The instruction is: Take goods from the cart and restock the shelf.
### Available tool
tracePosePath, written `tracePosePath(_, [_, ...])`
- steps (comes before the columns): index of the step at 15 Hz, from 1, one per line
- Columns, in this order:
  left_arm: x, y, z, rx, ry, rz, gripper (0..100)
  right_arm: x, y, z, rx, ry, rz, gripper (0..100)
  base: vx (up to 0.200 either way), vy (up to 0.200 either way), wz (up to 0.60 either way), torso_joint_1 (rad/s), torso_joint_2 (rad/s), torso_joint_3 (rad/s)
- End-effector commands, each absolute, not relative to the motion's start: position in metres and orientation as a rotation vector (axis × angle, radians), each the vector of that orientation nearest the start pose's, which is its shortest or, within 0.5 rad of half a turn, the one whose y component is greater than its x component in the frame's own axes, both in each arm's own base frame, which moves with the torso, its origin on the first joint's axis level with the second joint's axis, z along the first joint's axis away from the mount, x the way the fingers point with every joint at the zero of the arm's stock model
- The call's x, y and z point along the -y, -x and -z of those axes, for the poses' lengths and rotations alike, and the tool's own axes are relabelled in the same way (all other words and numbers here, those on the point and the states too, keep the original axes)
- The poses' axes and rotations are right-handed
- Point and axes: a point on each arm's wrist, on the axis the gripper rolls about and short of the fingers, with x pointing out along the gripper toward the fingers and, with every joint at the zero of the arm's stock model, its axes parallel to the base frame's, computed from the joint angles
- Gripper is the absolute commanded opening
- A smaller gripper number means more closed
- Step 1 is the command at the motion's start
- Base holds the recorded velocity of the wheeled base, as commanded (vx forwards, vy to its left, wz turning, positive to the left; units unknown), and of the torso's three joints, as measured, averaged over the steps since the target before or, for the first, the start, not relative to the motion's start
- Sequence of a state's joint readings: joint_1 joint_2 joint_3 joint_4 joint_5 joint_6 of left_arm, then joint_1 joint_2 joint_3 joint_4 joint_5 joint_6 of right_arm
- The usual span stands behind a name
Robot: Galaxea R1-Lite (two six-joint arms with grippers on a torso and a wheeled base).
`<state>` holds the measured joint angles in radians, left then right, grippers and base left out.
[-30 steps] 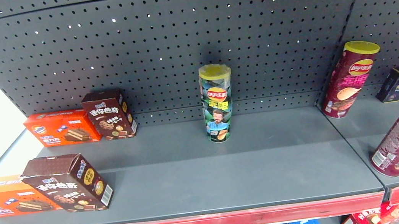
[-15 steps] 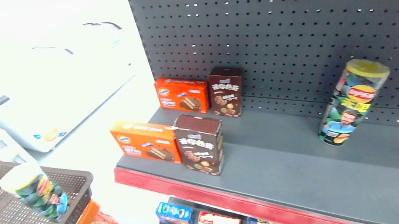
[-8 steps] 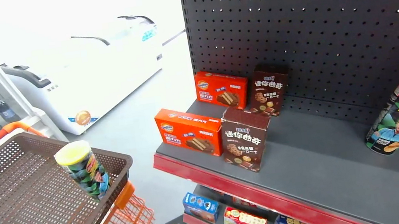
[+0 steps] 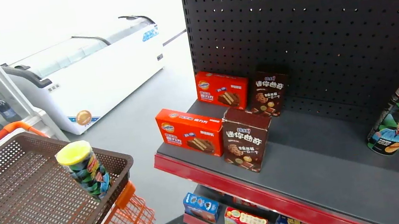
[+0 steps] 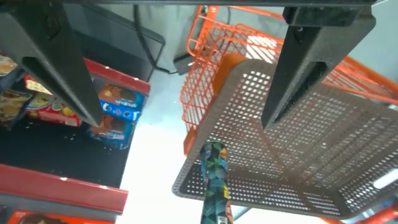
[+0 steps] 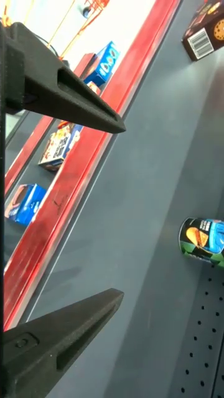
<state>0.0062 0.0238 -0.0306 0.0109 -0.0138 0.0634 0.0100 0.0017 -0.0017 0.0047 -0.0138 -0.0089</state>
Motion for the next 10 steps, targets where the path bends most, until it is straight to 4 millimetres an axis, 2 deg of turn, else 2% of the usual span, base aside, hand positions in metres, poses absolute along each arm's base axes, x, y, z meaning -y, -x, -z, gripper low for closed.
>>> tracePosePath(1, [0.0,0.014,-0.118,-0.073,-0.132,-0.006,100,0.001,0.023,-0.076,-0.006,0.009,0.003,100,0.0,0.0,0.0,0.0,0.0,0.0])
tracePosePath(3, [-0.001,-0.02,-0.146,-0.242,-0.041,-0.046,100,0.001,0.023,-0.076,-0.006,0.009,0.003,100,0.0,0.0,0.0,0.0,0.0,0.0])
tracePosePath(4, [-0.001,-0.02,-0.146,-0.242,-0.041,-0.046,100,0.001,0.023,-0.076,-0.006,0.009,0.003,100,0.0,0.0,0.0,0.0,0.0,0.0])
tracePosePath(5, [-0.001,-0.045,-0.165,-0.309,-0.028,-0.045,100,0.001,0.023,-0.076,-0.006,0.009,0.003,100,0.0,0.0,0.0,0.0,0.0,0.0])
tracePosePath(6, [-0.002,-0.074,-0.175,-0.355,-0.018,-0.06,100,0.001,0.023,-0.076,-0.006,0.009,0.003,100,0.0,0.0,0.0,0.0,0.0,0.0])
tracePosePath(8, [-0.004,-0.107,-0.175,-0.402,-0.014,-0.072,100,0.001,0.023,-0.076,-0.006,0.009,0.003,100,0.0,0.0,0.0,0.0,0.0,0.0])
tracePosePath(10, [-0.005,-0.132,-0.163,-0.468,-0.014,-0.075,100,0.001,0.023,-0.076,-0.006,0.009,0.003,100,0.0,0.0,0.0,0.0,0.0,0.0])
